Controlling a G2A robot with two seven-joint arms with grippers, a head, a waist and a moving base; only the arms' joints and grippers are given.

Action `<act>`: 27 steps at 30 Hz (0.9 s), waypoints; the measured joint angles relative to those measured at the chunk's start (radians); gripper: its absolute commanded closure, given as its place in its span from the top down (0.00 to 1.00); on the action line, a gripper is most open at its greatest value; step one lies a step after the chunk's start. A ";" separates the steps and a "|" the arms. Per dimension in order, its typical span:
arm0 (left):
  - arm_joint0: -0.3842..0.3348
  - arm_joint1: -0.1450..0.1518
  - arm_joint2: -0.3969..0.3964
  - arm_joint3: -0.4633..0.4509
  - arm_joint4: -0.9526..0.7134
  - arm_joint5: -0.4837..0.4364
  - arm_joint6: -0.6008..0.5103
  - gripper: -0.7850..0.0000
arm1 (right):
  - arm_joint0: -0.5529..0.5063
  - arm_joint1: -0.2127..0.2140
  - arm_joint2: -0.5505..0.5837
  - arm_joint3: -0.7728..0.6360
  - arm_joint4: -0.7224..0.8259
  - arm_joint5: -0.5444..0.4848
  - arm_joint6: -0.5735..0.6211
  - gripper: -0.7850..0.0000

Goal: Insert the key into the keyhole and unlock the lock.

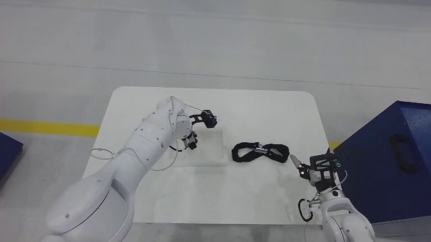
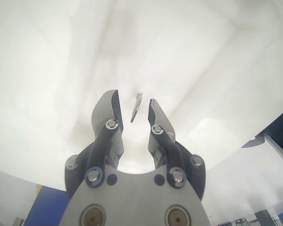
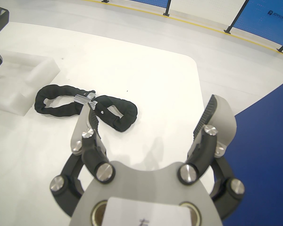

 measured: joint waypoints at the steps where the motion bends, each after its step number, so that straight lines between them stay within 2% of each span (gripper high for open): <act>1: -0.001 -0.004 0.001 0.006 0.000 0.001 0.001 0.25 | 0.000 0.000 0.000 0.000 0.000 0.000 0.000 1.00; 3: -0.002 -0.012 0.003 0.019 0.001 0.001 0.006 0.16 | 0.000 0.000 0.000 0.000 0.000 0.000 0.000 1.00; 5: -0.002 -0.019 0.006 0.028 0.004 0.001 0.009 0.13 | 0.000 0.000 0.000 0.000 0.000 0.000 0.000 1.00; 6: -0.002 -0.024 0.010 0.032 0.012 0.004 0.012 0.03 | 0.000 0.000 0.000 0.000 0.000 0.000 0.000 1.00; 7: -0.002 -0.027 0.014 0.036 0.019 0.009 0.015 0.00 | 0.000 0.000 0.000 0.000 0.000 0.000 0.000 1.00; 15: -0.011 -0.045 0.014 0.076 0.030 -0.003 0.046 0.00 | 0.000 0.000 0.000 0.000 0.000 0.000 0.000 1.00; 23: -0.033 -0.049 0.001 0.092 0.023 -0.023 0.046 0.00 | 0.000 0.000 0.000 0.000 0.000 0.000 0.000 1.00; 27: -0.049 -0.038 -0.035 0.116 -0.047 -0.123 0.045 0.00 | 0.000 0.000 0.000 0.000 0.000 0.000 0.000 1.00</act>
